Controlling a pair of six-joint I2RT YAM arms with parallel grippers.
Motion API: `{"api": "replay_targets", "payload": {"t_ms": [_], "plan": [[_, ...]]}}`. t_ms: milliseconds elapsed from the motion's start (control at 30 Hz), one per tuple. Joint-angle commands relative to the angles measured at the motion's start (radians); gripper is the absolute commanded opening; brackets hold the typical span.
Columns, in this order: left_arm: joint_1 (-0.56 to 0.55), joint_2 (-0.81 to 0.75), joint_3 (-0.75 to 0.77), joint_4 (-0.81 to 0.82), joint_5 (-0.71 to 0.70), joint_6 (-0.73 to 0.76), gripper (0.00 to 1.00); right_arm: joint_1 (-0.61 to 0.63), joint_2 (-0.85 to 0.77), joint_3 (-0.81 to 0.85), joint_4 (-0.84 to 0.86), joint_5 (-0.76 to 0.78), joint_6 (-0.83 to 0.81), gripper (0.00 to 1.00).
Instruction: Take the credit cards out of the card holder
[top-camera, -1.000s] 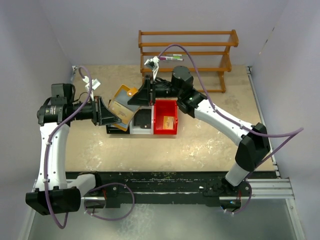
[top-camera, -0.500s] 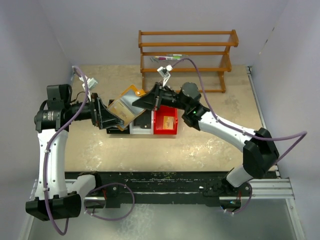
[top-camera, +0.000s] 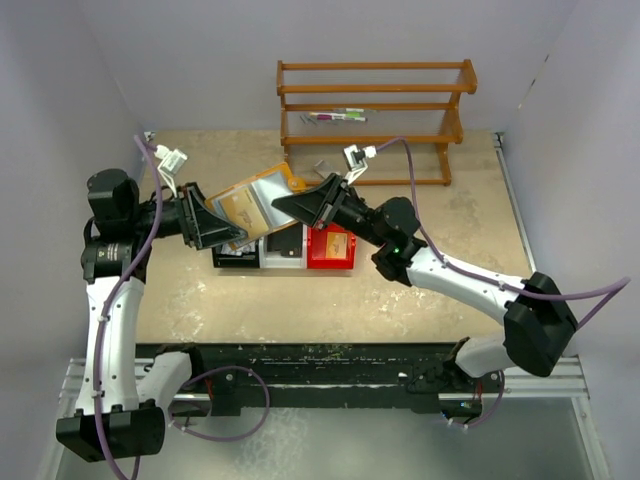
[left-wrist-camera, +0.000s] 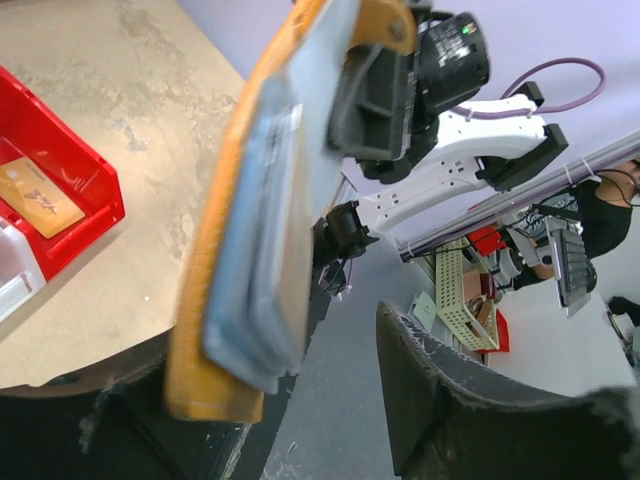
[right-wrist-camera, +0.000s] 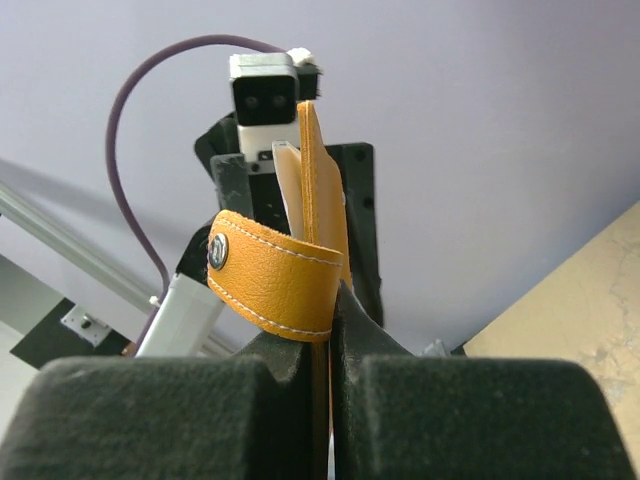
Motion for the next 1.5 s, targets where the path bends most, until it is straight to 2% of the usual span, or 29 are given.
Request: {"api": "replay_targets", "payload": {"t_ms": [0,400,567,600,633,667,733,767,900,1000,1100,1167,1300,1467], "plan": [[0.006,-0.020,-0.004,0.174,0.049,-0.137,0.59,0.012,-0.039,-0.032,0.112,0.083,0.032,0.00],[0.007,-0.028,-0.016,0.216,0.073,-0.171,0.23,0.031,-0.022,-0.076,0.193,0.092,0.081,0.00],[0.007,-0.024,-0.005,0.142,0.040,-0.126,0.12,0.033,-0.030,-0.091,0.184,0.082,0.080,0.00],[0.007,-0.022,0.004,0.113,0.031,-0.104,0.11,0.033,-0.036,-0.097,0.169,0.068,0.082,0.00],[0.007,-0.019,0.014,0.085,0.024,-0.075,0.10,0.031,-0.044,-0.103,0.168,0.060,0.092,0.06],[0.006,-0.015,0.024,0.055,0.016,-0.054,0.09,0.023,-0.055,-0.109,0.152,0.065,0.088,0.15],[0.006,-0.005,0.043,0.009,0.011,-0.018,0.08,-0.003,-0.078,-0.101,0.058,0.071,0.063,0.38],[0.007,-0.001,0.053,-0.012,0.009,-0.003,0.08,-0.023,-0.087,-0.089,-0.013,0.066,0.054,0.45],[0.007,0.034,0.133,-0.193,-0.053,0.137,0.06,-0.107,-0.115,0.006,-0.312,0.037,-0.030,0.61],[0.007,0.076,0.196,-0.352,-0.186,0.265,0.07,-0.114,-0.144,0.180,-0.646,0.115,-0.244,0.64],[0.007,0.115,0.232,-0.468,-0.351,0.372,0.07,-0.113,-0.170,0.257,-0.743,0.198,-0.356,0.64],[0.007,0.142,0.241,-0.510,-0.420,0.425,0.07,-0.109,-0.178,0.275,-0.760,0.182,-0.369,0.64],[0.007,0.166,0.236,-0.537,-0.388,0.465,0.07,-0.060,-0.128,0.286,-0.691,0.050,-0.368,0.62],[0.007,0.162,0.255,-0.564,-0.221,0.527,0.07,-0.037,0.029,0.348,-0.607,-0.251,-0.327,0.59]]}}
